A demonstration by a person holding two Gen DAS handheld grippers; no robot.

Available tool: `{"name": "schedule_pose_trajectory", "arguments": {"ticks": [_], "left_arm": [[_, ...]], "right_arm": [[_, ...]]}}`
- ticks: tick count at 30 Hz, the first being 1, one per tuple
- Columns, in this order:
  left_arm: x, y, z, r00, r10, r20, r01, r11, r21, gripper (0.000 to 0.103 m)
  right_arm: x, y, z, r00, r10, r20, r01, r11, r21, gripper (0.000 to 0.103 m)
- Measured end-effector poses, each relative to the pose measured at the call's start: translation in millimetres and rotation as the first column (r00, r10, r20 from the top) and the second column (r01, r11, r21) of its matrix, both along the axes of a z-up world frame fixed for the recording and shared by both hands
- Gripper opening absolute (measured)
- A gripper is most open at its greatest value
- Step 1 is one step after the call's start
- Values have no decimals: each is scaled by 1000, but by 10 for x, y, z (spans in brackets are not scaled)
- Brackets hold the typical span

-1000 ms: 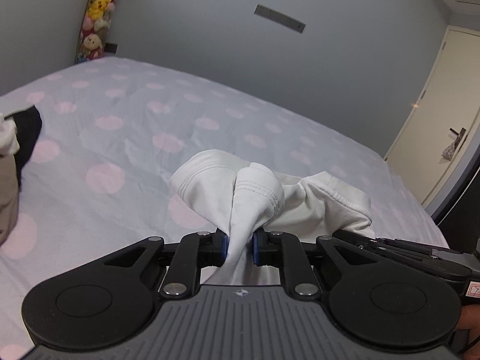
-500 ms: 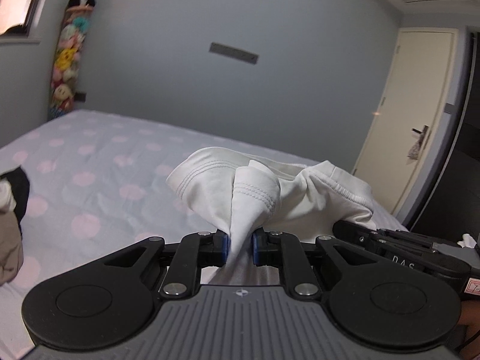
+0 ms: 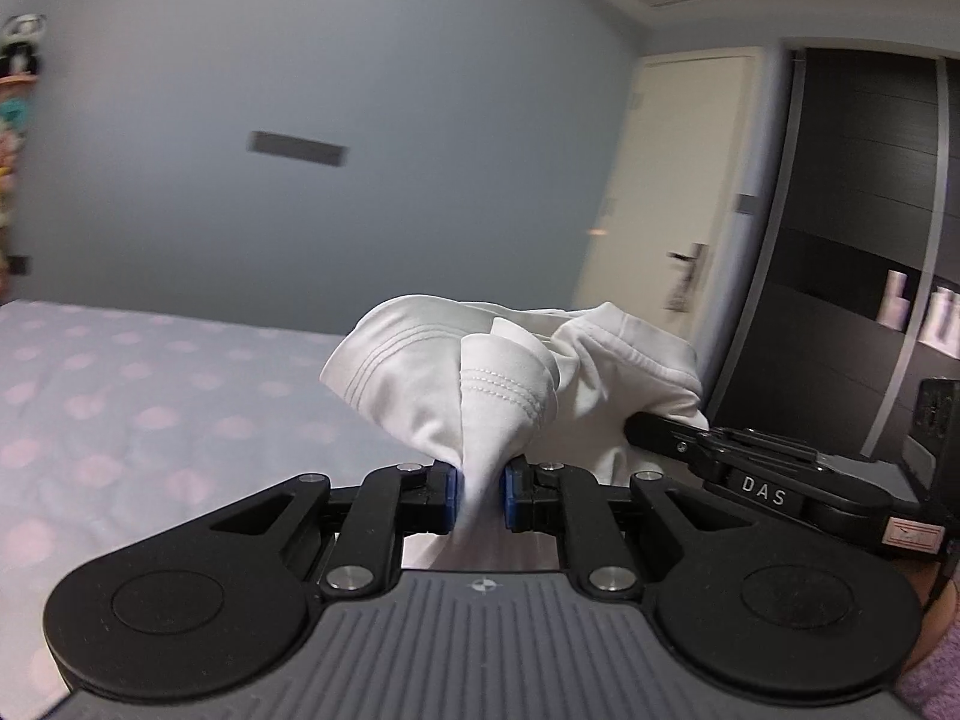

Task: Fold clothes
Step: 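Lift the folded T-shirt with both grippers and carry it toward the wardrobe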

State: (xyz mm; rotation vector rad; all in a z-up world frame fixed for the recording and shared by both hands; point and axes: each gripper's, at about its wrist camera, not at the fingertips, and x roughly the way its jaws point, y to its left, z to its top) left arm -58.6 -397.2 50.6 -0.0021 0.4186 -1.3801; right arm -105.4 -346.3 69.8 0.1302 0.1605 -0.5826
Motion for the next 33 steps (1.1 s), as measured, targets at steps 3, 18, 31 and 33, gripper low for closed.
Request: {"name": "schedule_pose_trajectory", "arguments": {"ticks": [3,18,31,33], "left_arm": [[-186,-171,162,996,-85,7,85,996,-18,11],[-1707,-1297,716,829,-558,-25,555,828,-82,11],[-2555,-2494,-125,707,-652,-273,666,744,-53,11],[-2508,-2708,-271,726,-626,-286,649,761,-19,11]], "right_arm": [[-377,-83,202,1000,-25,6,25,999,-25,10],[-2760,-325,1261,966,-258,-22,252,957,-145,10],[-4044,-1018,1253,889,-403,-216,389,915,-105,10],[-3971,-1292,1121,888,-388,-248,381,921,-78,10]]}}
